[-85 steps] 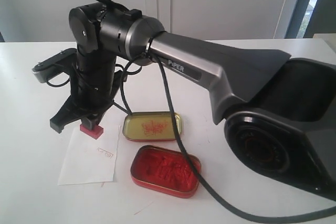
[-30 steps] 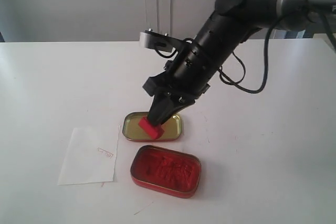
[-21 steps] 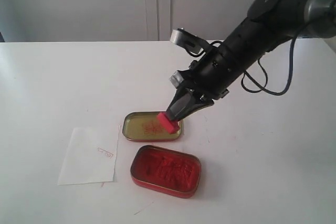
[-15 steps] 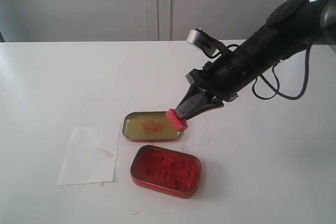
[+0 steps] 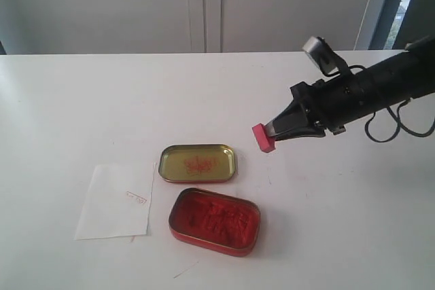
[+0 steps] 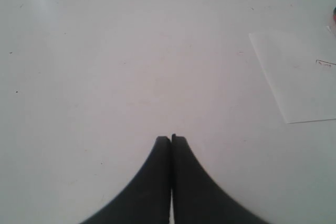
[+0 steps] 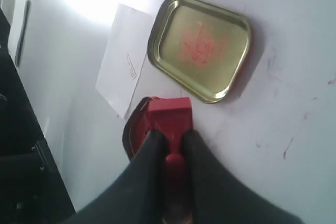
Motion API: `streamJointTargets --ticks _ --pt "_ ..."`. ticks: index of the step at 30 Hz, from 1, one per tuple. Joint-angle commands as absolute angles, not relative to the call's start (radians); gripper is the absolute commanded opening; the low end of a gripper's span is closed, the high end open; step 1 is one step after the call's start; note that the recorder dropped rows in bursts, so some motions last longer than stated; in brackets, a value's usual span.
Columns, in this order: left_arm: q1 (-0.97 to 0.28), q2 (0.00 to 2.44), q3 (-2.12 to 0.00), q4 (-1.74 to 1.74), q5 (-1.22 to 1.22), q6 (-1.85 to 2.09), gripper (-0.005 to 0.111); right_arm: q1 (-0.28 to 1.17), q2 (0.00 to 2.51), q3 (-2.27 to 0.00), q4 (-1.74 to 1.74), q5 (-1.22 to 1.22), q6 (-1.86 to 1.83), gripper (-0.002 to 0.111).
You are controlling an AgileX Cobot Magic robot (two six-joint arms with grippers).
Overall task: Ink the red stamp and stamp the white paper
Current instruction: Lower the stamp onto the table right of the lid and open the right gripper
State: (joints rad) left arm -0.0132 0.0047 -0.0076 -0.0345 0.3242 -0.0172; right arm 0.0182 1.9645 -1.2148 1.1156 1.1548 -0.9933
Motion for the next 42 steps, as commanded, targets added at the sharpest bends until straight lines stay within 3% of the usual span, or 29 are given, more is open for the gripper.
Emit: streamJointTargets --ticks 1,19,32,42 --pt "-0.011 0.000 0.000 -0.036 0.333 -0.022 0.000 -0.003 2.023 -1.207 1.187 1.152 -1.021 0.000" --pt "-0.011 0.000 0.000 -0.036 0.333 -0.022 0.000 -0.003 2.138 -1.207 1.244 1.092 -0.996 0.001" --pt "-0.011 0.000 0.000 -0.036 0.333 -0.022 0.000 -0.003 2.138 -1.196 1.117 0.966 -0.863 0.036" --pt "-0.011 0.000 0.000 -0.036 0.333 -0.022 0.000 -0.003 2.138 -1.196 0.985 0.884 -0.795 0.038"
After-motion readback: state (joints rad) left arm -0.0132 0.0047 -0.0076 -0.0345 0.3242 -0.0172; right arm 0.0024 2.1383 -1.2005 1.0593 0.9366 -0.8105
